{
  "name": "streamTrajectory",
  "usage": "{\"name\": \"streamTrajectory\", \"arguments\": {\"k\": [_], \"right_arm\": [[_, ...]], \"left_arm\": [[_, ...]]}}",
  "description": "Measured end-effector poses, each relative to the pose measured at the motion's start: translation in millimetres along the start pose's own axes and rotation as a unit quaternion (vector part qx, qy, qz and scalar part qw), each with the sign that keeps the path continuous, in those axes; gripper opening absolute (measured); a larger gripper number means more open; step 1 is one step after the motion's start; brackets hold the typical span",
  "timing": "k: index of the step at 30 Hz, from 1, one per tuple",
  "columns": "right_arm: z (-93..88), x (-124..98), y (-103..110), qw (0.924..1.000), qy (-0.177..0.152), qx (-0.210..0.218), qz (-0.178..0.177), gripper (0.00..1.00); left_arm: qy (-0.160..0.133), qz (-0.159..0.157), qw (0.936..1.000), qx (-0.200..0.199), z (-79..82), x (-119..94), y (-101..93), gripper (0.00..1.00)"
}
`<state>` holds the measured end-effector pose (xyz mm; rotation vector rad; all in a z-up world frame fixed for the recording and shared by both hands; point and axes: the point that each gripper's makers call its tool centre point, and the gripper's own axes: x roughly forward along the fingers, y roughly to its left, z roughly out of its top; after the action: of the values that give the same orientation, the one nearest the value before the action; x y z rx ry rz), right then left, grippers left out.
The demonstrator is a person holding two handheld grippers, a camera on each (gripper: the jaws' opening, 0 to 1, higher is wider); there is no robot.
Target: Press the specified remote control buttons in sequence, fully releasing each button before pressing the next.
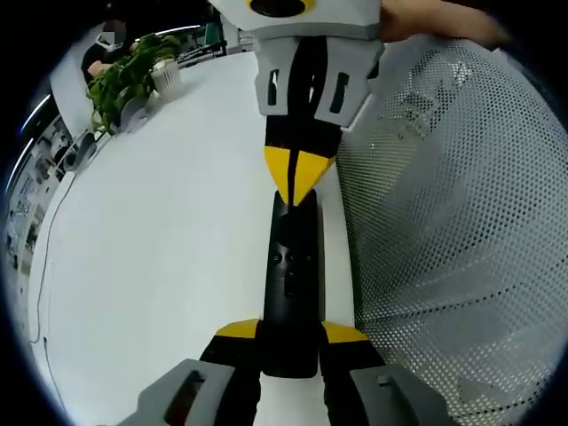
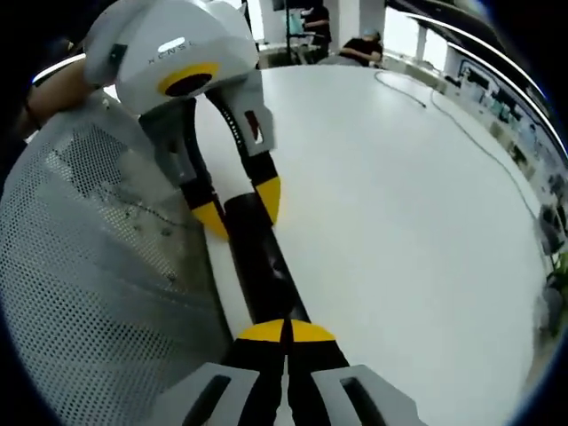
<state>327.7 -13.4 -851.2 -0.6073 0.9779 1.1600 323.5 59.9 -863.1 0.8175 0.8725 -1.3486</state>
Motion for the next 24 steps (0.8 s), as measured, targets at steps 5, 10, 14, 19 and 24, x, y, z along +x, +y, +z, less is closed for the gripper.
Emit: {"name": "streamTrajectory", "arguments": {"k": [5,10,14,19,24], "right_arm": [[-1.4,-1.0,1.0,1.0,0.001,-0.008,-0.002,0.0],[-1.7,0.3,1.4,0.9991,0.012,-0.039,-0.008,0.0],[-1.4,1.8,1.6,0.9979,0.026,-0.057,-0.018,0.0],[-1.7,1.4,-0.2,0.9983,0.037,-0.039,-0.023,0.0],[-2.4,0.3,-0.7,0.9985,0.028,-0.042,-0.02,0.0]], "left_arm": [[-0.001,0.0,1.0,-0.001,0.1,-0.1,0.0,0.25],[0.001,0.0,1.0,-0.001,0.1,0.0,0.0,0.25],[-0.001,0.0,1.0,-0.002,0.0,0.0,0.1,0.25],[0.0,-0.001,1.0,0.0,0.0,0.0,-0.1,0.25],[0.001,0.0,1.0,0.0,0.1,-0.3,-0.2,0.25]]}}
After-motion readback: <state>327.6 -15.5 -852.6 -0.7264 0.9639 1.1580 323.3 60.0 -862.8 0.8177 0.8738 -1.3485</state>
